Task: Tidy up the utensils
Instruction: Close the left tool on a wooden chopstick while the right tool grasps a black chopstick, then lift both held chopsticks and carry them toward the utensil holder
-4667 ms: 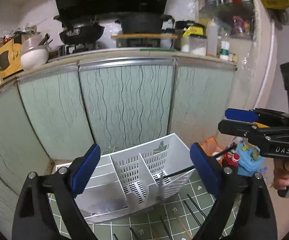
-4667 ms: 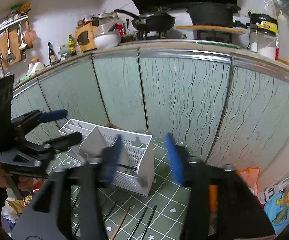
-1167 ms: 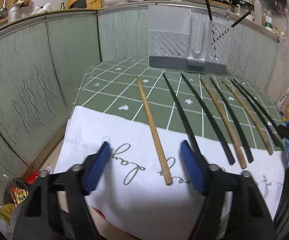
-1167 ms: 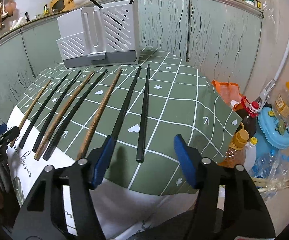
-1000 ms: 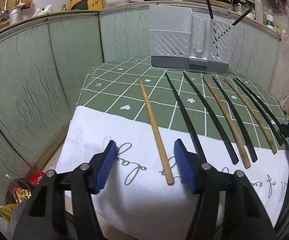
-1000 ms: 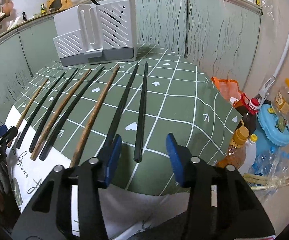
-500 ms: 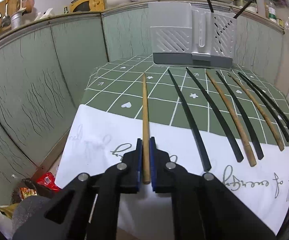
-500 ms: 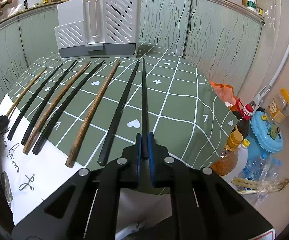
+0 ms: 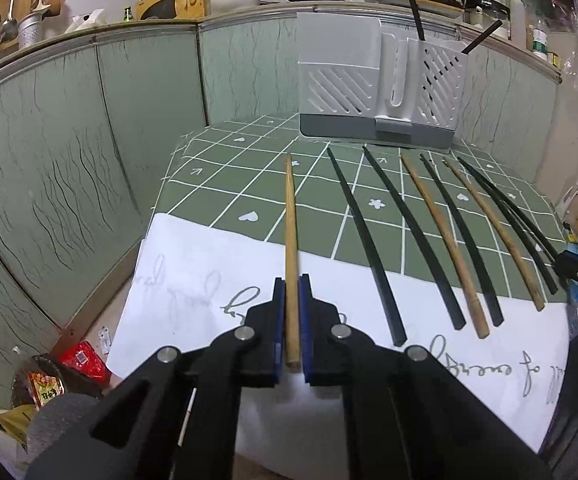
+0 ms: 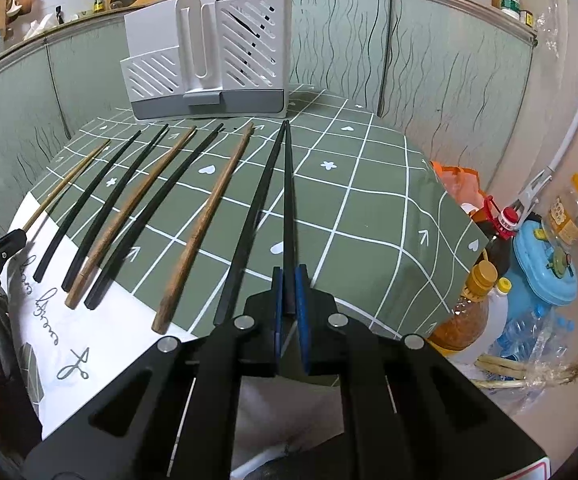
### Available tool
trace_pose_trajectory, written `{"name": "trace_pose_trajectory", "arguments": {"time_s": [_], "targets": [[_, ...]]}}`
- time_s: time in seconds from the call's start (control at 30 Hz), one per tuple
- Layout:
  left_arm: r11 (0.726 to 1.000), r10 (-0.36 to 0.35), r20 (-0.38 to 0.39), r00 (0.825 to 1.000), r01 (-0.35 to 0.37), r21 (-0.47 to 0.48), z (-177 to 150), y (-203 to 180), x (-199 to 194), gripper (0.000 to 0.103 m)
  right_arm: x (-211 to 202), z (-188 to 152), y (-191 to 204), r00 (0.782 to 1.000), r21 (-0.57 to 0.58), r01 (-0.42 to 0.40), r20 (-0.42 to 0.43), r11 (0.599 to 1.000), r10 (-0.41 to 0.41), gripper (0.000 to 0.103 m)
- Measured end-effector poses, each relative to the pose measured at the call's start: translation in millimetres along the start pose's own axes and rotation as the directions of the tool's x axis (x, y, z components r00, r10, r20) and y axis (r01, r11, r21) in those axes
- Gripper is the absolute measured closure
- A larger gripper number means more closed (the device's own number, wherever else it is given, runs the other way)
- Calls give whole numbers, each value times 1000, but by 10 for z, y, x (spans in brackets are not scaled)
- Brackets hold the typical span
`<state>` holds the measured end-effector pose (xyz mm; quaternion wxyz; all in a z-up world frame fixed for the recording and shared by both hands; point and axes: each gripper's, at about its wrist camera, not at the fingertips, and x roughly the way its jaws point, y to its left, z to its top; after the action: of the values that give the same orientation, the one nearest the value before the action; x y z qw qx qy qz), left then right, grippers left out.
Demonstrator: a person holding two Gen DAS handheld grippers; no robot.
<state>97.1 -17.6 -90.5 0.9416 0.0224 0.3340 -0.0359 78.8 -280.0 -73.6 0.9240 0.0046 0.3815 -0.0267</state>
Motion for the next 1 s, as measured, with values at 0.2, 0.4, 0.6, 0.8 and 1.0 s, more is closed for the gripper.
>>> {"name": "trace_pose_trajectory", "arguments": {"time_s": [0.2,0.4,0.6,0.8,1.0], "targets": [[1000,-20,9,1000,20,1,92,15,-120,95,-179,87,-41,1000,13,-15,22,1000,15,97],[1000,-30,12,999,30,3,193,15,-199,95,-278,198,-74,999,19,-37,22,999,36,97],[999,-38,12,999,38,5,330,26,-290,95,-392,311,-92,999,19,-43,26,999,42,97],[999,-38,26,999,37,8,492,57,-426,95,-569,506,-89,997,16,-56,55,998,55,97],[999,-38,65,997,37,22,730,83,-576,95,-717,749,-110,994,13,-65,86,998,64,97]]}}
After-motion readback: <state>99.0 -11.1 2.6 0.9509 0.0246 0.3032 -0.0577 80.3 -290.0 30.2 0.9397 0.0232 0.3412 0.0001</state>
